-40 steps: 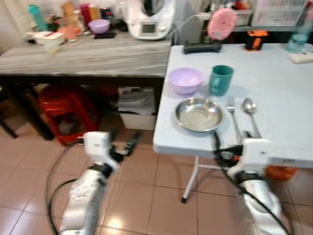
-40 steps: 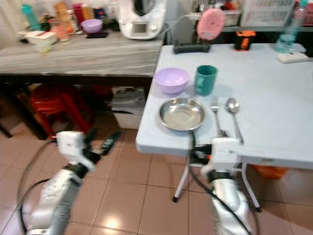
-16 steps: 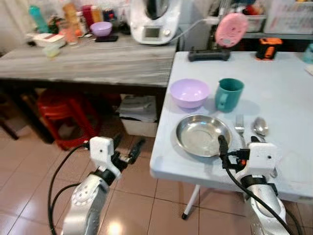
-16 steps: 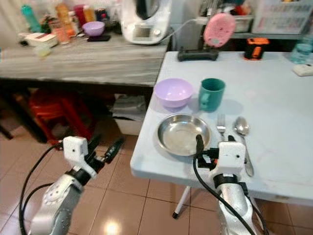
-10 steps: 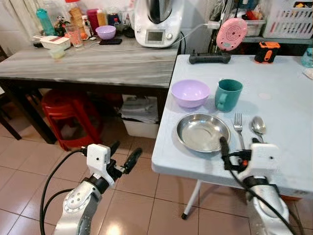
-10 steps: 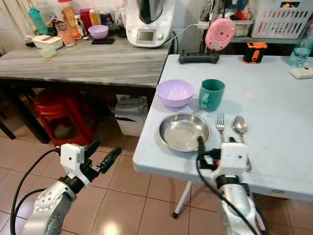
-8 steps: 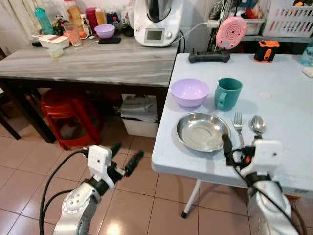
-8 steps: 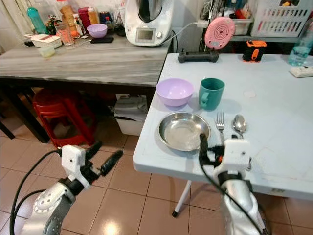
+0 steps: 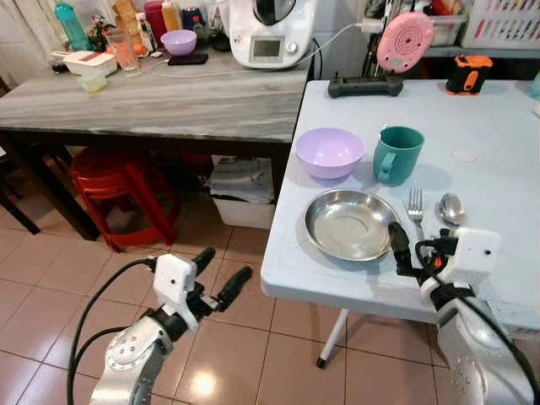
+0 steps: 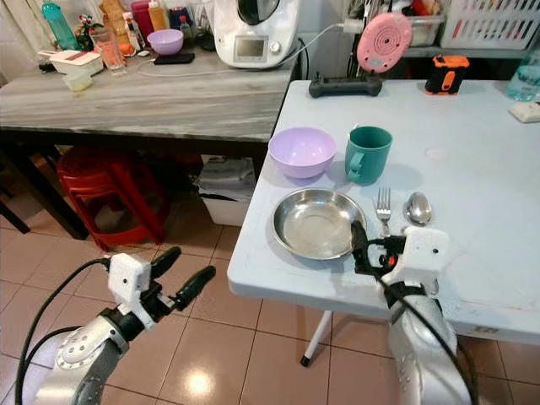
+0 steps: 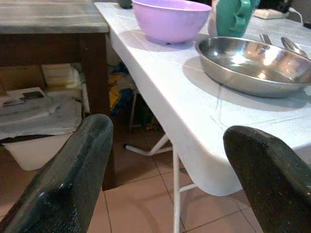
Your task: Setting the table
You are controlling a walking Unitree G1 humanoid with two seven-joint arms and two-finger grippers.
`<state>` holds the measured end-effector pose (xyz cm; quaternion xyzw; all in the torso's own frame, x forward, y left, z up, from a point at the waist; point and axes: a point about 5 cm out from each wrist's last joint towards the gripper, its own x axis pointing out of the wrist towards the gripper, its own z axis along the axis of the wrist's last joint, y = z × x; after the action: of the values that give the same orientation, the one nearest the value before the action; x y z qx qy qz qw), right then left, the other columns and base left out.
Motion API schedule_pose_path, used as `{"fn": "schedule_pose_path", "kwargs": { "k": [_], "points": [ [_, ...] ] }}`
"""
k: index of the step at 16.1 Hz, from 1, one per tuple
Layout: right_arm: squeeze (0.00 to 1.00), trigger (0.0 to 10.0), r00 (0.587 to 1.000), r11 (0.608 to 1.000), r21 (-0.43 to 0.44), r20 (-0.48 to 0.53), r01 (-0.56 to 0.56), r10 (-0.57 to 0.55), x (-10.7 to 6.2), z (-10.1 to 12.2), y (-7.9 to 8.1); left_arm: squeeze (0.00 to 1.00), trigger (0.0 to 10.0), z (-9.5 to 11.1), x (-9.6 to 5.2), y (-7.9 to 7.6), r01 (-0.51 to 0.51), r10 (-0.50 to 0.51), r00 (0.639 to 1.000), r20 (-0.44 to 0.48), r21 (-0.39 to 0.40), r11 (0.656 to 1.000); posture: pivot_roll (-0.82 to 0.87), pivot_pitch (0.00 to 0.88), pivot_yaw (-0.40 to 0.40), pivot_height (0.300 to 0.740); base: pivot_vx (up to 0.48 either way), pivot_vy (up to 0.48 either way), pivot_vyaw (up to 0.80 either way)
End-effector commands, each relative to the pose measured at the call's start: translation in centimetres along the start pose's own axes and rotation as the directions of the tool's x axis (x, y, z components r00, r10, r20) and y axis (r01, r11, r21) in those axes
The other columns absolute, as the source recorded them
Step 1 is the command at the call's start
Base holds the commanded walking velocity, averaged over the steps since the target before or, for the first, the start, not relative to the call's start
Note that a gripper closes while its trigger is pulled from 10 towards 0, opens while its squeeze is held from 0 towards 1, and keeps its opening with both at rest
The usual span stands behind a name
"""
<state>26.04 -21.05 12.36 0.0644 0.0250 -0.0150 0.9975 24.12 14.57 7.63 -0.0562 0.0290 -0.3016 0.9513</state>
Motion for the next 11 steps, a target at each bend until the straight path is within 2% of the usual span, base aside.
{"fn": "schedule_pose_path", "kwargs": {
  "k": [1, 6, 7, 11],
  "points": [
    [0.0, 10.0, 1.0, 0.999, 0.032, -0.023, -0.011, 0.011, 0.3, -0.1, -0.1, 0.0, 10.0, 0.7, 0.1, 0.0, 0.009, -0.01, 1.0, 0.019, 0.034, 0.999, -0.08, 0.091, 0.115, 0.74, 0.0, 0.0, 0.0],
    [0.0, 10.0, 0.997, 0.994, 0.099, -0.054, -0.049, 0.054, 1.2, 0.3, 0.1, 0.0, 10.0, 0.8, -0.1, 0.0, 0.052, -0.053, 0.998, 0.013, 0.064, 0.997, -0.07, 0.098, 0.115, 0.74, 0.0, 0.0, 0.0],
    [0.0, 10.0, 0.991, 0.985, 0.134, -0.069, -0.107, 0.117, 1.5, 0.3, 0.8, 0.0, 10.0, 1.0, -0.1, 0.2, 0.052, -0.054, 0.998, 0.016, 0.078, 0.996, -0.07, 0.099, 0.116, 0.74, 0.0, 0.0, 0.0],
    [0.0, 10.0, 0.978, 0.973, 0.178, -0.123, -0.145, 0.168, 2.0, 0.0, 1.5, 0.0, 10.0, 1.2, -0.1, -0.1, 0.062, -0.064, 0.998, 0.023, 0.093, 0.994, -0.07, 0.098, 0.114, 0.74, 0.0, 0.0, 0.0]
  ]
}}
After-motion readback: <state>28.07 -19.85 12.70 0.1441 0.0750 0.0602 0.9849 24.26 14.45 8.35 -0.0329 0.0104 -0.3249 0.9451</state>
